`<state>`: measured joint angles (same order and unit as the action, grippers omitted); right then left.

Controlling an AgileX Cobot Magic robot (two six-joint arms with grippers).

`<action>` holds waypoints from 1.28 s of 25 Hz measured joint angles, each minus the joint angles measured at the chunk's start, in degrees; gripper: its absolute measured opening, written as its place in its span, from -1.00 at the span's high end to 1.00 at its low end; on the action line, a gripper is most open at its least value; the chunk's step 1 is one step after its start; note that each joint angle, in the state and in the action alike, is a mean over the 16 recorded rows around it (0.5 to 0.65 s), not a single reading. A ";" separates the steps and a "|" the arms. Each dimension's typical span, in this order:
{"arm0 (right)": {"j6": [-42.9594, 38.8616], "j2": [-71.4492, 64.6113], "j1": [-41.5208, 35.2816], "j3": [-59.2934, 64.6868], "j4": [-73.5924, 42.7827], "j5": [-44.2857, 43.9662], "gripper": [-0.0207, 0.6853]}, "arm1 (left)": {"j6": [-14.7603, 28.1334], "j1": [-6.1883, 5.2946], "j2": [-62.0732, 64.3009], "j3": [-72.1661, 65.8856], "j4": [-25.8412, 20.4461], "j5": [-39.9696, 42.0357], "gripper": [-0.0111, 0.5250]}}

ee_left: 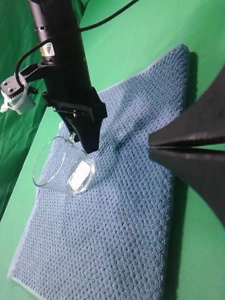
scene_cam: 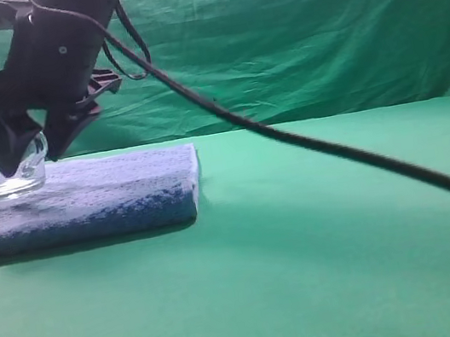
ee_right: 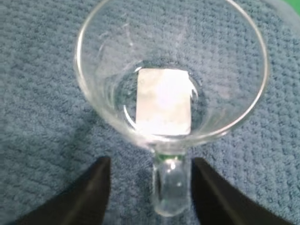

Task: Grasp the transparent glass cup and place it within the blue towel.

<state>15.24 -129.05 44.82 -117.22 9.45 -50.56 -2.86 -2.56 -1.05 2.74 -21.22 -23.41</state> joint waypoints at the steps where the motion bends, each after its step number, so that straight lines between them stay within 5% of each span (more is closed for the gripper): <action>1: -1.38 1.28 -0.39 -0.01 -0.64 -1.87 -0.05 | 0.00 0.00 0.00 0.00 0.00 0.00 0.96; 12: -11.63 19.43 -4.24 7.20 -8.98 -11.94 0.90 | 0.00 0.00 0.00 0.00 0.00 0.00 0.96; 32: -14.35 61.29 -4.70 61.52 -11.12 16.12 0.94 | 0.00 0.00 0.00 0.00 0.00 0.00 0.96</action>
<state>0.89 -67.76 40.12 -55.70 -1.67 -34.43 -2.86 -2.56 -1.05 2.74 -21.22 -23.41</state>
